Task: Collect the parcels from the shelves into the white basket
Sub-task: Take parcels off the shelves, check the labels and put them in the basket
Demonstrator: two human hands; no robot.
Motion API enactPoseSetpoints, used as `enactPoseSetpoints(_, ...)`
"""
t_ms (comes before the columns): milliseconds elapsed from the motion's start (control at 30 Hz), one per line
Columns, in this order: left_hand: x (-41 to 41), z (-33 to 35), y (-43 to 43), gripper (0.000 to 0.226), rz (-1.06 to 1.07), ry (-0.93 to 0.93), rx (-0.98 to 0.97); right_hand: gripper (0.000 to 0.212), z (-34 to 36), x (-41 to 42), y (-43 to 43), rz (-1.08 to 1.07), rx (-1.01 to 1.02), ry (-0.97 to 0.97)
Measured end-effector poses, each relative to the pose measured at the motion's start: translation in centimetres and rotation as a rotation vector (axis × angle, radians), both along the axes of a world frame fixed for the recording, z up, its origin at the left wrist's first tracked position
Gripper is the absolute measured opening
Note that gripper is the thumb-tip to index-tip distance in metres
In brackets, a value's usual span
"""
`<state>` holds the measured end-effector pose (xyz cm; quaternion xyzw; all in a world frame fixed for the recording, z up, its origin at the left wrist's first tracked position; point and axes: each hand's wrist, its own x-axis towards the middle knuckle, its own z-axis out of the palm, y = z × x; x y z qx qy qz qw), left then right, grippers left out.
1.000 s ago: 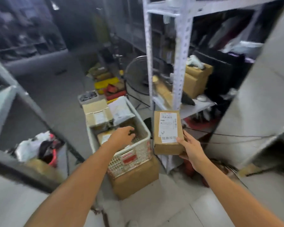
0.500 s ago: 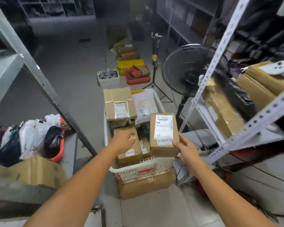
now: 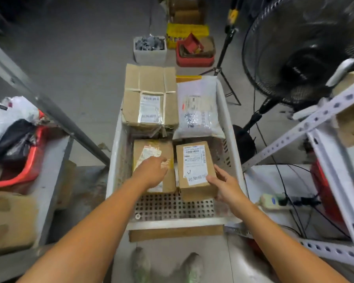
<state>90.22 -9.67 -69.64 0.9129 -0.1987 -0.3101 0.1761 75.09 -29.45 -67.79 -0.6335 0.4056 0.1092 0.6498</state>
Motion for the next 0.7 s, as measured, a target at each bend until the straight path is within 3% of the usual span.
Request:
enactPoseSetpoints(333, 0.9, -8.2, -1.9, 0.052, -0.087, -0.108, 0.086, 0.058, -9.2, 3.6, -0.7, 0.042, -0.019, 0.097)
enactPoseSetpoints(500, 0.2, -10.4, -1.2, 0.057, -0.115, -0.25, 0.109, 0.062, -12.0, 4.0, -1.4, 0.026, 0.009, 0.135)
enactPoseSetpoints(700, 0.4, -10.8, -0.4, 0.063, -0.136, -0.274, 0.099, 0.075, -14.3, 4.3, -1.4, 0.121, 0.053, 0.208)
